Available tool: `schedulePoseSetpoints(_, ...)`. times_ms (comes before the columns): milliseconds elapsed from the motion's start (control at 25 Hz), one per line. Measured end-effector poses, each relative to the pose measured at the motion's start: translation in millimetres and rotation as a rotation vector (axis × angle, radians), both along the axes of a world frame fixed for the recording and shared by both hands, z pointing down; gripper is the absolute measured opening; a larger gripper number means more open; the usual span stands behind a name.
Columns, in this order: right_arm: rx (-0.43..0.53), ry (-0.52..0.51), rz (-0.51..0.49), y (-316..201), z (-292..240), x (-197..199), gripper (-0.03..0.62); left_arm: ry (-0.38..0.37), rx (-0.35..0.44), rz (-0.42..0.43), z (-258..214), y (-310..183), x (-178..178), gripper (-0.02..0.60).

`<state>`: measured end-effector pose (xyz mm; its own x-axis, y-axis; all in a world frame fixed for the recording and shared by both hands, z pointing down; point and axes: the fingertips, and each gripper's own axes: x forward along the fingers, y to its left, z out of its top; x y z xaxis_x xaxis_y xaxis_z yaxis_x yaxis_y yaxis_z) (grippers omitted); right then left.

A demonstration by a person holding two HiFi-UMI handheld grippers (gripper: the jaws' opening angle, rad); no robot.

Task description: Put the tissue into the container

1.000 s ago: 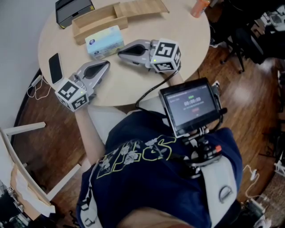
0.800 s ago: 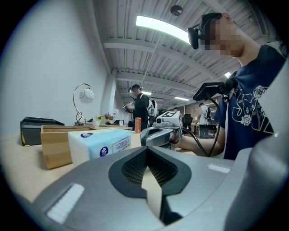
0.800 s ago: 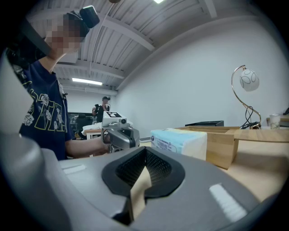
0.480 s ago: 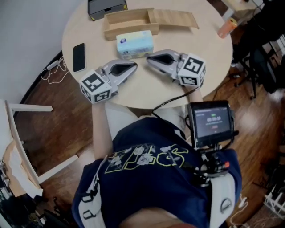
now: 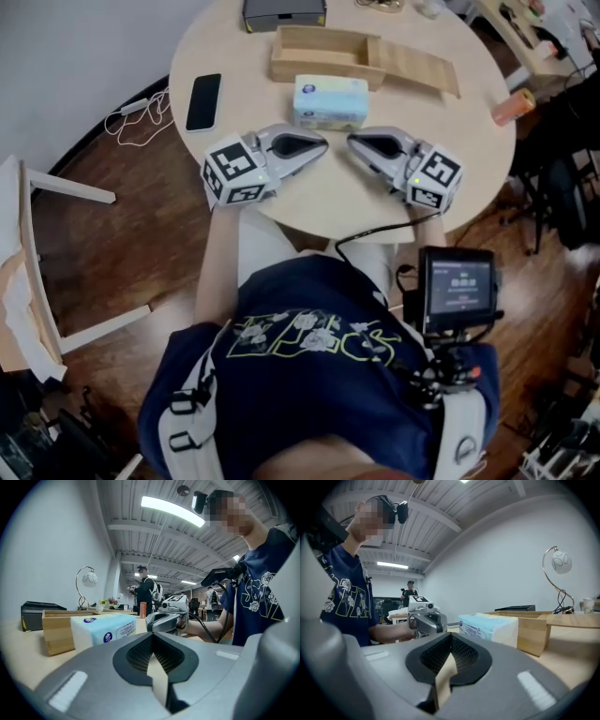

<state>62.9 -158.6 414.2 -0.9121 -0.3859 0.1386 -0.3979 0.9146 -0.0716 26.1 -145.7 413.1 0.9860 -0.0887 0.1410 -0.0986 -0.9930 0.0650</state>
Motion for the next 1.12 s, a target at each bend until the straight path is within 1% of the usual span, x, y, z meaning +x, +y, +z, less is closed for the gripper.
schedulePoseSetpoints(160, -0.003, 0.013, -0.059, -1.6, 1.8, -5.5, 0.000, 0.001, 0.006, 0.034, 0.4, -1.5, 6.8, 0.003)
schedulePoseSetpoints(280, -0.004, 0.013, -0.082, -12.9, 1.6, -8.3, 0.000, 0.001, 0.002, 0.043, 0.7, -11.0, 16.5, 0.003)
schedulePoseSetpoints(480, -0.001, 0.001, -0.067, -24.9, -0.6, -9.9, 0.000, -0.001, 0.004, 0.041, 0.3, -14.1, 19.2, 0.003)
schedulePoseSetpoints(800, 0.004, 0.006, -0.052, -24.2, 0.5, -9.4, 0.000, 0.001, -0.001, -0.023, 1.2, -20.1, 13.5, 0.003)
schedulePoseSetpoints(1120, 0.002, 0.007, -0.054, -22.6, -0.4, -9.9, 0.000, -0.002, 0.004, -0.018, 2.3, -19.4, 12.6, 0.003)
